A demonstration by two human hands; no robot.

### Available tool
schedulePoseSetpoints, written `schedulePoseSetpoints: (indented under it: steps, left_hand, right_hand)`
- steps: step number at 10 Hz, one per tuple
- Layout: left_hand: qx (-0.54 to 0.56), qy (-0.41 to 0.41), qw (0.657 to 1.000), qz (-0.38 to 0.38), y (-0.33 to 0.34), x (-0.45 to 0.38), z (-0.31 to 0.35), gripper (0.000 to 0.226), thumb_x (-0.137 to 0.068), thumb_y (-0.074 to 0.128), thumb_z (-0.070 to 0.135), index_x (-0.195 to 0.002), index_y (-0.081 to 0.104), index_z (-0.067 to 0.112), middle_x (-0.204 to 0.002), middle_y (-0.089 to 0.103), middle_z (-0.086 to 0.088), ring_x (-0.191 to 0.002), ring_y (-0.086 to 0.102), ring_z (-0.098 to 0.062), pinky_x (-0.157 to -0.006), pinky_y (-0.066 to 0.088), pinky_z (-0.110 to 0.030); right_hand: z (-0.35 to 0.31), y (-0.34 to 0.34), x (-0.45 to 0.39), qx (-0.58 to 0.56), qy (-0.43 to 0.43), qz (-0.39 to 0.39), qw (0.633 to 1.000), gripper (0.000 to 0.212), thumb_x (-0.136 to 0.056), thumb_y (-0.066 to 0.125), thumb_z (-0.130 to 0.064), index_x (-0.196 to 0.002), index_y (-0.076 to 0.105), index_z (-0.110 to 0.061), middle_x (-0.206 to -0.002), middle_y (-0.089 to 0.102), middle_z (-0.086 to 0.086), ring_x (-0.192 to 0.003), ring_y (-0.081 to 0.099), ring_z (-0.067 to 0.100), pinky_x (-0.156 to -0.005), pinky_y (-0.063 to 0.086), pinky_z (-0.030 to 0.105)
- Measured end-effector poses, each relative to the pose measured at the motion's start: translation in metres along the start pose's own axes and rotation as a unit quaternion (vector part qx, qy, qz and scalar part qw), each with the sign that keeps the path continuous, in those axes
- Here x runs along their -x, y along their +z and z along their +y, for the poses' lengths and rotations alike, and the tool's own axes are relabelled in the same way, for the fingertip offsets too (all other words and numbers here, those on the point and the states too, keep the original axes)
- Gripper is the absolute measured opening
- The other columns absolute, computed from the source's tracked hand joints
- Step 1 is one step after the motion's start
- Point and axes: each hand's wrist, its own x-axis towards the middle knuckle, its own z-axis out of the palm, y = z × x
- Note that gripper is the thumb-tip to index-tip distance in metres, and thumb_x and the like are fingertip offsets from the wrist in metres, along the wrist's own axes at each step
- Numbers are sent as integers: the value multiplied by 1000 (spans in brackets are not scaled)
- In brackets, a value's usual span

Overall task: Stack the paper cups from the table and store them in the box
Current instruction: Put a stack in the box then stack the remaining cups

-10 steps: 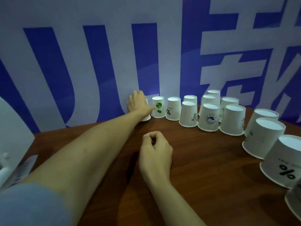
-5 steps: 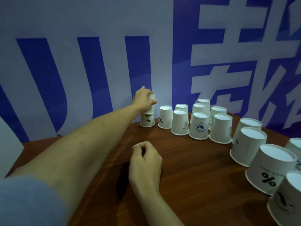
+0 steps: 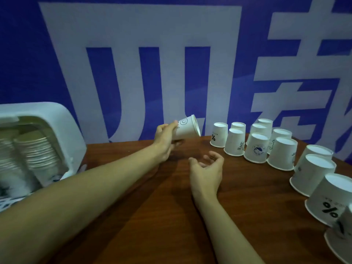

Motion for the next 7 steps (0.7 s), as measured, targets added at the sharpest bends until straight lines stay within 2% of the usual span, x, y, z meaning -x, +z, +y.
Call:
schedulePoseSetpoints:
  steps: [1,2,3,4,5,6,7]
  left_hand:
    - [71,-73,991,-82,-20,67,0,55,-102,68,32,-147,44,10,-133,63,-18,-113,67,-28,-80,65,-37]
    - [19,-96,984,-146,-42,115,-3,55,-95,75,33,-141,58,8,-129,72,-18,-117,71,-28,-102,58,-39]
    - [-79,-49,984,-151,-63,135,-11,74,-75,92,30,-140,60,14,-122,77,-4,-114,73,-21,-101,58,-37]
    - [-142,24,984,-105,-72,141,-20,70,-73,91,20,-133,57,31,-125,72,6,-116,69,-15,-91,59,-28]
    - [-320,122,940,-12,-70,135,-28,61,-78,89,37,-131,59,28,-129,66,7,-120,62,-13,-92,53,-27]
    - [-399,155,904,2,-68,135,-31,73,-75,85,48,-137,53,26,-136,59,6,-129,52,-18,-105,51,-42]
    - [-372,157,915,11,-72,137,-32,88,-72,85,50,-147,44,31,-144,54,6,-136,45,-17,-112,47,-46]
  right_hand:
    - [-14,-4,11,-60,2,-53,997,64,-77,84,-26,-131,51,-24,-118,66,-4,-105,67,11,-93,56,35]
    - [-18,-7,15,-65,-17,-99,993,71,-64,86,-42,-127,55,-28,-119,69,-3,-110,69,15,-94,59,47]
    - [-21,-10,22,10,-49,-134,990,72,-64,87,-50,-126,54,-35,-120,66,-7,-113,66,16,-89,60,49]
    - [-19,-14,25,97,-119,-172,973,60,-74,87,-31,-124,55,-35,-118,67,-12,-113,64,7,-92,58,37]
    - [-17,-16,26,141,-158,-194,958,57,-76,84,-17,-121,55,-35,-111,68,-13,-104,66,0,-85,56,24]
    - [-18,-16,25,136,-166,-194,957,57,-72,83,-27,-121,56,-34,-108,68,-15,-101,65,-6,-82,53,21]
    - [-14,-16,25,139,-152,-202,958,62,-68,82,-39,-124,56,-37,-112,67,-16,-103,63,-7,-86,53,24]
